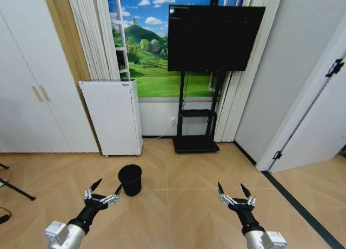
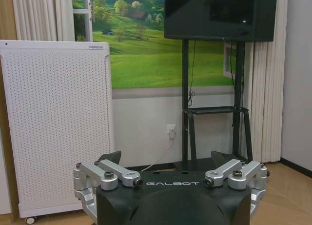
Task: Pick up the trash bin and place the garbage on the floor into it.
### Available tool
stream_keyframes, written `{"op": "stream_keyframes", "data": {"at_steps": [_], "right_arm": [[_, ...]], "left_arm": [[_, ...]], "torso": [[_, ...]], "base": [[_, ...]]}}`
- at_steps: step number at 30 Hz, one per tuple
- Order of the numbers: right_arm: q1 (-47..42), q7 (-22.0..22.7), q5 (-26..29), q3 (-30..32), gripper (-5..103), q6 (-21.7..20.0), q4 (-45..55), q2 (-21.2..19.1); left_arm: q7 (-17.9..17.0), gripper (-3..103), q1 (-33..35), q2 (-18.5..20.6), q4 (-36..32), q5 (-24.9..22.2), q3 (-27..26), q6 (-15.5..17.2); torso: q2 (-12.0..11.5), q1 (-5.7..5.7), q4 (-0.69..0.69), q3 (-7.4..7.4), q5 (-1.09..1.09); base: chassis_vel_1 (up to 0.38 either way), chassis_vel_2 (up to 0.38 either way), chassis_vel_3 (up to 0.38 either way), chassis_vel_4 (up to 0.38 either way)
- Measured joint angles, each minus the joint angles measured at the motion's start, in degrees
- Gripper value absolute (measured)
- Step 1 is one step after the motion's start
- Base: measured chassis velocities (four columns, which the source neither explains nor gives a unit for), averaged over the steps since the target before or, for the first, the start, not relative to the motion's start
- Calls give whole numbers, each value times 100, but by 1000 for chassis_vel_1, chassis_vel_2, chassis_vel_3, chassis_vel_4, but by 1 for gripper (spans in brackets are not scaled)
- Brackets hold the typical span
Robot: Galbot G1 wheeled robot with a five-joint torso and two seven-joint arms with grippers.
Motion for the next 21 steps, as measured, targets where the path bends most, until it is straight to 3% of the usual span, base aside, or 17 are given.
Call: {"op": "stream_keyframes", "data": {"at_steps": [10, 21], "right_arm": [[-2, 0, 0, 0, 100, 0, 0, 0], [-3, 0, 0, 0, 100, 0, 1, 0]], "left_arm": [[0, 100, 0, 0, 0, 0, 0, 0], [-1, 100, 1, 0, 0, 0, 0, 0]], "torso": [[0, 0, -1, 0, 1], [0, -3, 0, -2, -1]], "base": [[12, 0, -10, 2], [172, 72, -162, -77]]}}
